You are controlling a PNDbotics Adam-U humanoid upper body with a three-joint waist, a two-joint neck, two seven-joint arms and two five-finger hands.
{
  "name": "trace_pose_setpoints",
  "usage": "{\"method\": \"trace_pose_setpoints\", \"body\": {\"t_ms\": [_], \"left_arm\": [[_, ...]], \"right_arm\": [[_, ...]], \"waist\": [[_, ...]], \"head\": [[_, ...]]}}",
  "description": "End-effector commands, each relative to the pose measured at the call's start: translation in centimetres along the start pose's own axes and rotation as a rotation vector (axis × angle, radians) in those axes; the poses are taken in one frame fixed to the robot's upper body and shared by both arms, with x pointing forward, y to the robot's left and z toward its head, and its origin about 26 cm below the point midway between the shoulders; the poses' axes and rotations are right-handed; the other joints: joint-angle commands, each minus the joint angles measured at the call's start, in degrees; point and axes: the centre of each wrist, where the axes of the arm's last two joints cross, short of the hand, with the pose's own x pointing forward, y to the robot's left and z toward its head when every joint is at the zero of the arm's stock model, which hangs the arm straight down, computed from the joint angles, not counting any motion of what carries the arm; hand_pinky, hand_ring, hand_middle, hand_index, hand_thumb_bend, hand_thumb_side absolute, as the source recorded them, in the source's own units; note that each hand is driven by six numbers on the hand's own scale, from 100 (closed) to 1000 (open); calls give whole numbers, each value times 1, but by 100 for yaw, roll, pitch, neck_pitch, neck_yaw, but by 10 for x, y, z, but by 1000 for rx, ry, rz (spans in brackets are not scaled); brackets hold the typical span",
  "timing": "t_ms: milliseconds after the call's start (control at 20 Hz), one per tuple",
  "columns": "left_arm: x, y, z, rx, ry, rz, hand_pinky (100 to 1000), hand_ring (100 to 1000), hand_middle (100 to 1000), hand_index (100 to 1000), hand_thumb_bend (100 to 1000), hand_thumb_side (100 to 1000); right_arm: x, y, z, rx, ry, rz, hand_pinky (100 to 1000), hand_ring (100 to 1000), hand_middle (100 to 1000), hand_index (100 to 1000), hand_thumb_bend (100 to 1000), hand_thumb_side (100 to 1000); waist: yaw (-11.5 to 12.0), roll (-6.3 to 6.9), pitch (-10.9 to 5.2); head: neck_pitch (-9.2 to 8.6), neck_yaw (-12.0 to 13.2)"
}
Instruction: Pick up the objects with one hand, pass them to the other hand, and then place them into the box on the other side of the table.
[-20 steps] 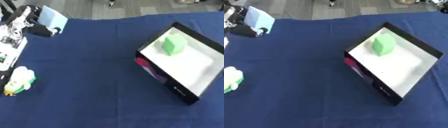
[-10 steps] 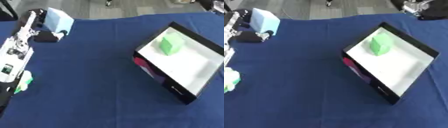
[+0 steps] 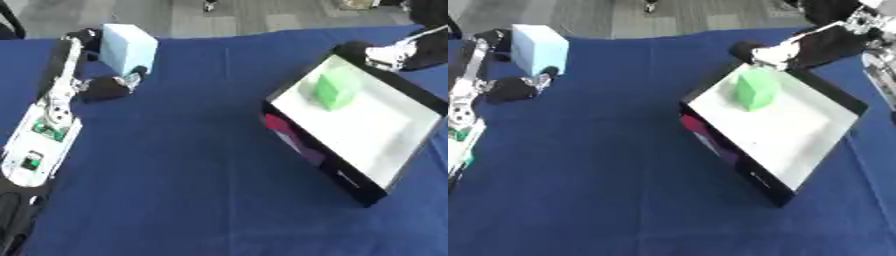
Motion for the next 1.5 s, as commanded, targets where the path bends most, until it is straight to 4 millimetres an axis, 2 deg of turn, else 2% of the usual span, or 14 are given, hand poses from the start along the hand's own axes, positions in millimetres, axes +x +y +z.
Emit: {"method": "trace_pose_setpoints", "body": {"t_ms": [50,350,750,1500], "left_arm": [[5,-1,-1,-2,-46,7,769,738,574,482,100,199],[9,-14,0,-36,-96,35,770,738,571,481,100,209],[18,-31,4,-71,-167,40,772,735,564,480,100,202],[34,-60,9,-155,-265,33,772,733,560,480,100,196]], "right_arm": [[9,-3,-3,35,-28,54,985,999,933,965,447,106],[12,2,-10,103,-57,82,983,1000,936,968,485,100],[15,10,-18,168,-64,107,980,995,930,964,483,100],[7,24,-31,272,-58,138,977,988,920,949,475,109]], "waist": [[12,-91,-238],[42,-114,-242],[78,-137,-244],[199,-184,-224]], "head": [[18,-40],[61,-153],[87,-276],[86,-432]]}}
